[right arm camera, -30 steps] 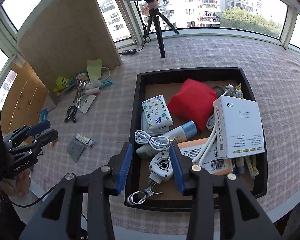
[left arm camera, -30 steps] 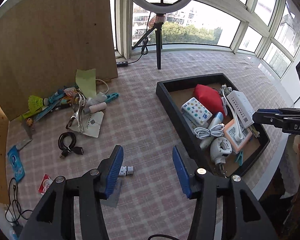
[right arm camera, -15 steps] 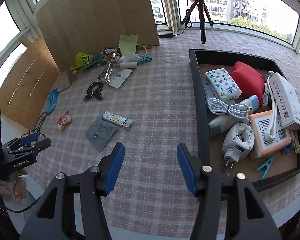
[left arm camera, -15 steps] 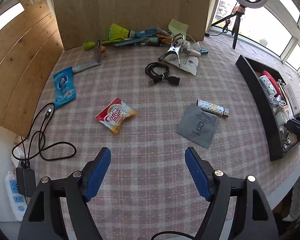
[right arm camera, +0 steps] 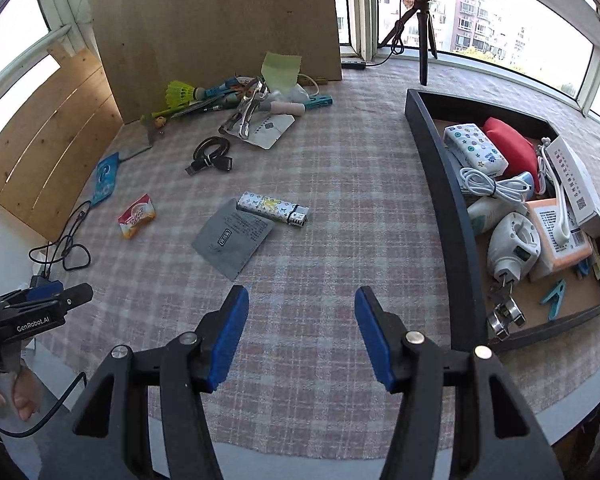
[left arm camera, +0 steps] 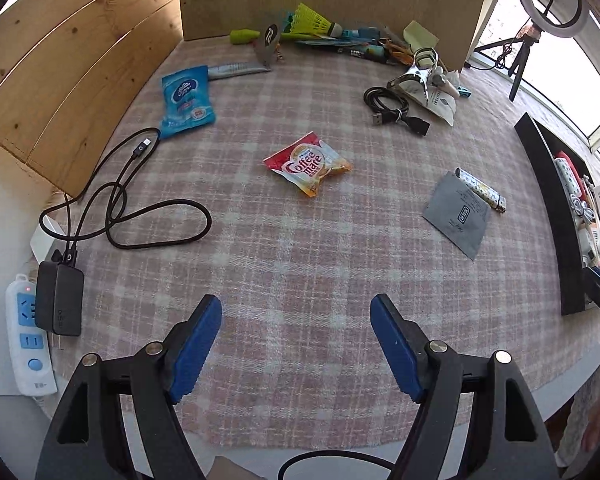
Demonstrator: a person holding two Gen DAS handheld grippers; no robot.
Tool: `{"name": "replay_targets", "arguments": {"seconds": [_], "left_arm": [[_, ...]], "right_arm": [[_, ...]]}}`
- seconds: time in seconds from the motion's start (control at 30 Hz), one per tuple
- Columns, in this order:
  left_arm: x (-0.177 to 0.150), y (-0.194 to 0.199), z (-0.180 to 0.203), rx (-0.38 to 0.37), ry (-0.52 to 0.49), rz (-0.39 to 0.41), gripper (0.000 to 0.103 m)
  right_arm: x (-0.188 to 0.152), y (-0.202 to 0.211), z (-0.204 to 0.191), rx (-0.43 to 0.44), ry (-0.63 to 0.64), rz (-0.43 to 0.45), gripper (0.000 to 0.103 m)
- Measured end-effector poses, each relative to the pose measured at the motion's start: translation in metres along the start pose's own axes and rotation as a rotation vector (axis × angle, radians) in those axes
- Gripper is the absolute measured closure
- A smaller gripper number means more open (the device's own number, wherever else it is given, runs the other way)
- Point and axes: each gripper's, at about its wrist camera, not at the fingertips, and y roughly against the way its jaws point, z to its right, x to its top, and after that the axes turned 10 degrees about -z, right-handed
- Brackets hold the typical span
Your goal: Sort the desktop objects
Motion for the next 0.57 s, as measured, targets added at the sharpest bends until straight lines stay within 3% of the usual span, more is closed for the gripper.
{"name": "replay_targets", "arguments": {"seconds": [0.57], "left_arm": [[-0.0056,0.0086,0.0026,0.004,-0.006,0.023,0.028]], "right_arm": [[-0.0048,-0.0011,0.0015,0.016,-0.009,-0.007,0.048]]}}
